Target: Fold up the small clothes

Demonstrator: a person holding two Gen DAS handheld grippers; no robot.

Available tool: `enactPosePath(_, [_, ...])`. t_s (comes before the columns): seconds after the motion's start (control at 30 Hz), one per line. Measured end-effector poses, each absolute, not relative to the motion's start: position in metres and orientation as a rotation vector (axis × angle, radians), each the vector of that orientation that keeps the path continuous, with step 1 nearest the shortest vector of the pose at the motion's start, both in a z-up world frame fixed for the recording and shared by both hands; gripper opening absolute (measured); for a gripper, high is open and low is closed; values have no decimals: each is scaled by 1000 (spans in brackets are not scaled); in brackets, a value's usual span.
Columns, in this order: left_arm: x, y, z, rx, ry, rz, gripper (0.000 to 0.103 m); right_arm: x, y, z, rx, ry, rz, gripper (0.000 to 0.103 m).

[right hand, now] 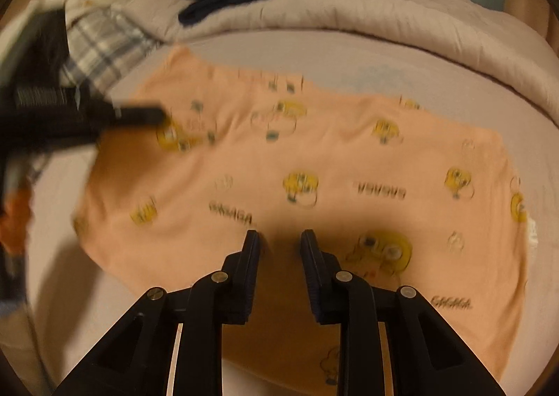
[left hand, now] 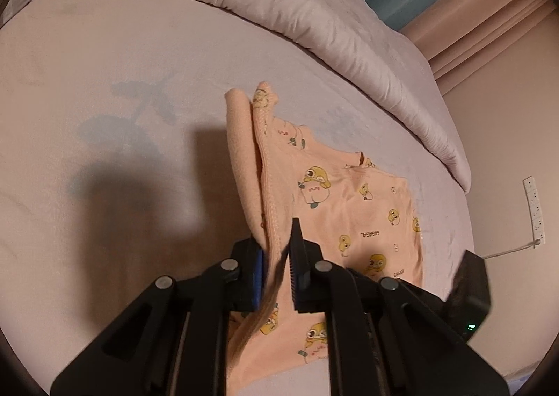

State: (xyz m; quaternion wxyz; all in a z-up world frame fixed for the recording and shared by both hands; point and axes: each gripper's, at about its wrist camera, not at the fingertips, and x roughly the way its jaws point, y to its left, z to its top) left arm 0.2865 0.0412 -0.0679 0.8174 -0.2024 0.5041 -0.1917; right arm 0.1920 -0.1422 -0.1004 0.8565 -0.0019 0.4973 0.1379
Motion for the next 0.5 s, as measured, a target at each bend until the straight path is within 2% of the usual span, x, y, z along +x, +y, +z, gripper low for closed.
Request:
enactPosePath(0.27, [285, 15, -53, -394, 1066, -407, 10, 201, -193, -87, 319, 1017, 367, 29])
enactPosePath(0.3, [285, 10, -51, -387, 1066, -414, 10, 203, -200, -87, 357, 1009, 369, 32])
enactPosePath(0.4, [285, -9, -48, -366, 1069, -447, 11, 205, -234, -92, 575, 996, 377, 50])
enactPosePath(0.5, [287, -31, -48, -347, 1079, -485, 11, 208, -259, -100, 798, 967, 424, 54])
